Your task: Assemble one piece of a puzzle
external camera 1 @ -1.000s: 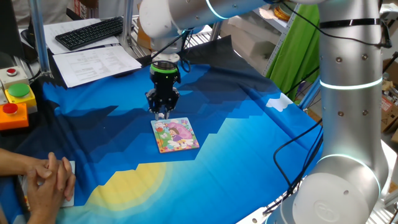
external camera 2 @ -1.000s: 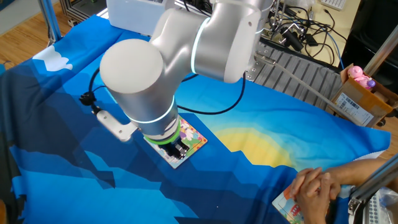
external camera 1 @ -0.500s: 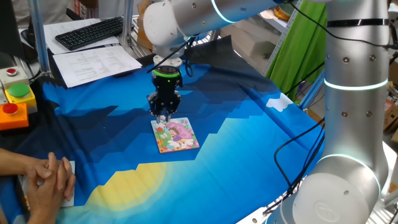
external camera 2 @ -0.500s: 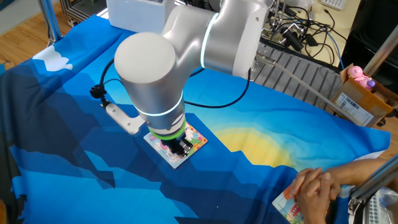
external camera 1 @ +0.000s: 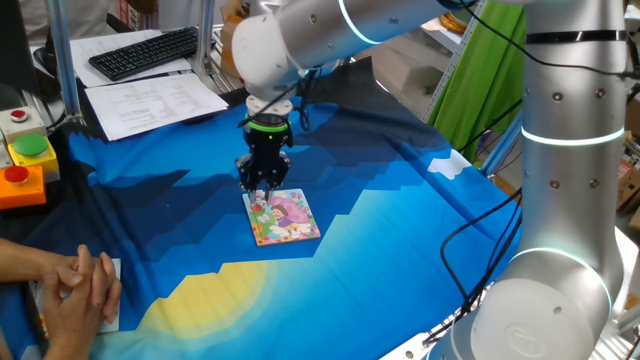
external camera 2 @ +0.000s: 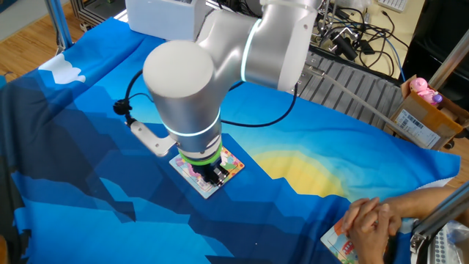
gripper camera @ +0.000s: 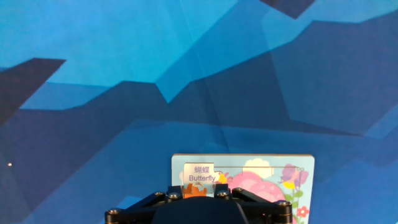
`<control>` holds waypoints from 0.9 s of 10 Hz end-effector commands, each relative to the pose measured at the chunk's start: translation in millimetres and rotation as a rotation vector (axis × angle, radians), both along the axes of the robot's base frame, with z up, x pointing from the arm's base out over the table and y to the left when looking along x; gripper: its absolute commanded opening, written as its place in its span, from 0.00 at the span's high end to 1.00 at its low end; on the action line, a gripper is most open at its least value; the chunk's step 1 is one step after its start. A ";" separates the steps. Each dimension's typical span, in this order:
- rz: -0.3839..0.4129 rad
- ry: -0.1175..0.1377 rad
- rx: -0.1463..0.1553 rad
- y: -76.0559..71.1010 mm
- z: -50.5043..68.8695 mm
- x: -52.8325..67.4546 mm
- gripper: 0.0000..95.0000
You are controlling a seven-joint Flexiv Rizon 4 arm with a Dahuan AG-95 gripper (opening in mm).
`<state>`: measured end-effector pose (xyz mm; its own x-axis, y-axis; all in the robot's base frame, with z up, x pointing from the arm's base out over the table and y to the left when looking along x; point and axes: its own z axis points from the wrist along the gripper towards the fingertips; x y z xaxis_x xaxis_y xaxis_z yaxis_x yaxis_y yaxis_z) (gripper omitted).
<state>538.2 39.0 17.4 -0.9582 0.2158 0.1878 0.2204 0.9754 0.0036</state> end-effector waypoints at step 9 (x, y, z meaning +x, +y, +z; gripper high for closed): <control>0.013 -0.001 -0.025 1.8 -7.5 -3.2 1.00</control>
<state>534.5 40.7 9.4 -0.9617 0.2069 0.1799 0.2068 0.9782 -0.0195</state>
